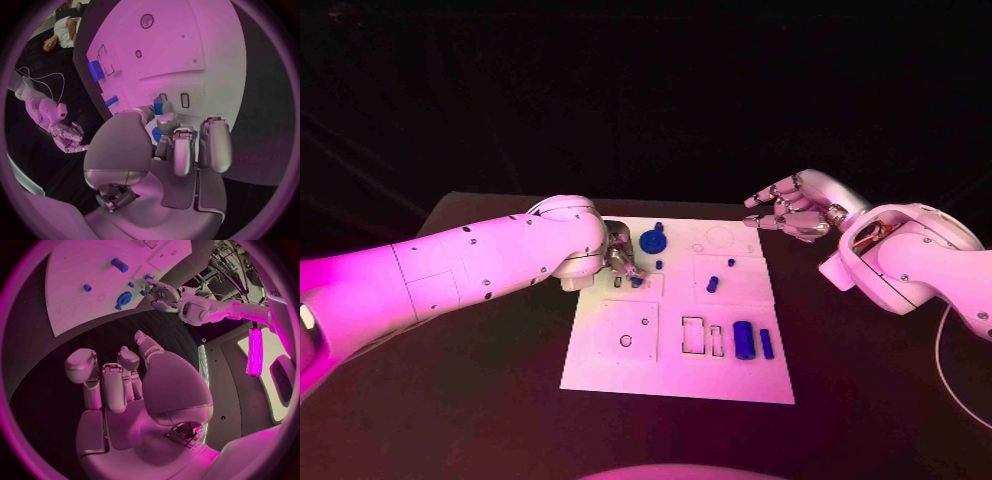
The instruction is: Assemble the parts on the task board
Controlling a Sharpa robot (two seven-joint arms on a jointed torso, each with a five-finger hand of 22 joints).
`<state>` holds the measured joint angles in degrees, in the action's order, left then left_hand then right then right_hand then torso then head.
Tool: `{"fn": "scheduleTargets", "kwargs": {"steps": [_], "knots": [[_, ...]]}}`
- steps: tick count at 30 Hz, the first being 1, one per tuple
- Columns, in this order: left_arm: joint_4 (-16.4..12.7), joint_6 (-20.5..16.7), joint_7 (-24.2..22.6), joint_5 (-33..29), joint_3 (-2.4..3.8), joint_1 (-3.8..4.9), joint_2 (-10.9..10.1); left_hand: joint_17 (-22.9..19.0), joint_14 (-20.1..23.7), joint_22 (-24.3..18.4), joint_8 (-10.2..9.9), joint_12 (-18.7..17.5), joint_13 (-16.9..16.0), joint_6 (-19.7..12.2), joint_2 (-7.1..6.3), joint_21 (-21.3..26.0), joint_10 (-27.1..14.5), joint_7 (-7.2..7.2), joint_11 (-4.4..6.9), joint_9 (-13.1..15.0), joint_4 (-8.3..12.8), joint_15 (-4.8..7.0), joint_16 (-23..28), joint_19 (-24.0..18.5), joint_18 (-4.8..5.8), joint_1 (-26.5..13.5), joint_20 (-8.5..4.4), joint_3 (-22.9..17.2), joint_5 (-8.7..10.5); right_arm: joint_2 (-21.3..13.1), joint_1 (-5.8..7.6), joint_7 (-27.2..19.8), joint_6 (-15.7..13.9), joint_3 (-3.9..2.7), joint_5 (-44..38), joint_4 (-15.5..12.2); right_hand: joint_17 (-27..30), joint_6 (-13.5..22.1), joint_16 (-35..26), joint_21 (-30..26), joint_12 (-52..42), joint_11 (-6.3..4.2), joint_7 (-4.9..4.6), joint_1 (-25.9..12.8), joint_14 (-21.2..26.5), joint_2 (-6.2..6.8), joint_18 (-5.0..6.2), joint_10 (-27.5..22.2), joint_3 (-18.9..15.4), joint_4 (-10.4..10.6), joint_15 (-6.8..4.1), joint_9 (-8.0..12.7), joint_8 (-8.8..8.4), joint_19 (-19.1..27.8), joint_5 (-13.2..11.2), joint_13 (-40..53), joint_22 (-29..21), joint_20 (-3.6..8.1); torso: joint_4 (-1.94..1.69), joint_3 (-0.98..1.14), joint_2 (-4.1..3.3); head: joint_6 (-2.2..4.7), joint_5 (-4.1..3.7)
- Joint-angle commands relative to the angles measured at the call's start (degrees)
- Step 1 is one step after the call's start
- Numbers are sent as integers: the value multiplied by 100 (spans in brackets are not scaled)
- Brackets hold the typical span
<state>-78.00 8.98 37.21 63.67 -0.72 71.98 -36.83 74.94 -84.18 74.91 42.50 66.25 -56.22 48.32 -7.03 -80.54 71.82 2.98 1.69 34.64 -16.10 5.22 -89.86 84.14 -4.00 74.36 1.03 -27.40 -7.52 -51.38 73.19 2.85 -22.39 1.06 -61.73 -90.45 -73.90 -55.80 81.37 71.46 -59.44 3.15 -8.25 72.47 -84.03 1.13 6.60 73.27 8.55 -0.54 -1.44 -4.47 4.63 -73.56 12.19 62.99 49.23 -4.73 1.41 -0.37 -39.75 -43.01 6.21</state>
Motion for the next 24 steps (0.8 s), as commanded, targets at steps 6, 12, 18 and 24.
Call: {"fn": "scheduleTargets", "kwargs": {"steps": [6, 12, 18, 24], "knots": [[4, 370, 19, 296, -7, -23, 2, 1506, -582, 65, 39, -13, 29, 0, 32, 15, 0, -54, 4, 7, 946, 3, -14, 121, 91, -46, -6, -992, -23, 19, -12, -34, 83, 1, 2, 15, 5, -29, -26, -28, -8, -3, -8, -44, -266, -7, 72, 20, -2, 33, 12, -6, 25, 45, 21, -4, -4, 3, 3, 2, 0, -29, 13], [-7, 520, 37, 304, -7, -24, -7, 1506, -582, 65, 39, -13, 29, 0, 32, 15, 0, -54, 4, 7, 946, 3, -14, 121, 91, -46, -6, -992, -23, 27, -18, -34, 100, 2, 8, 25, 9, -30, -30, -29, -11, -3, -7, -51, -265, -9, 72, 21, -8, 44, 13, -6, 26, 43, 16, -3, -1, 3, -2, 0, 2, -36, 24], [-24, 627, 50, 305, -7, -25, -23, 1506, -582, 60, 40, -18, 37, -3, 31, 20, -4, -53, 3, 10, 951, 3, -14, 120, 89, -52, -7, -1002, -19, 31, -20, -35, 118, 2, 9, 28, 9, -30, -30, -29, -11, -3, -7, -51, -265, -9, 72, 21, -8, 44, 13, -6, 26, 43, 16, -3, -1, 3, 0, 3, 1, -47, 32], [-42, 705, 57, 306, -7, -25, -40, 1506, -582, 63, 41, -14, 31, -3, 31, 18, 0, -53, 3, 11, 954, 3, -14, 121, 90, -55, -7, -1007, -17, 43, -22, -35, 123, 2, 9, 47, 9, -30, -30, -29, -11, -3, -7, -51, -265, -9, 72, 21, -8, 44, 13, -6, 26, 43, 16, -3, -1, 3, 6, 7, 0, -53, 46]]}}
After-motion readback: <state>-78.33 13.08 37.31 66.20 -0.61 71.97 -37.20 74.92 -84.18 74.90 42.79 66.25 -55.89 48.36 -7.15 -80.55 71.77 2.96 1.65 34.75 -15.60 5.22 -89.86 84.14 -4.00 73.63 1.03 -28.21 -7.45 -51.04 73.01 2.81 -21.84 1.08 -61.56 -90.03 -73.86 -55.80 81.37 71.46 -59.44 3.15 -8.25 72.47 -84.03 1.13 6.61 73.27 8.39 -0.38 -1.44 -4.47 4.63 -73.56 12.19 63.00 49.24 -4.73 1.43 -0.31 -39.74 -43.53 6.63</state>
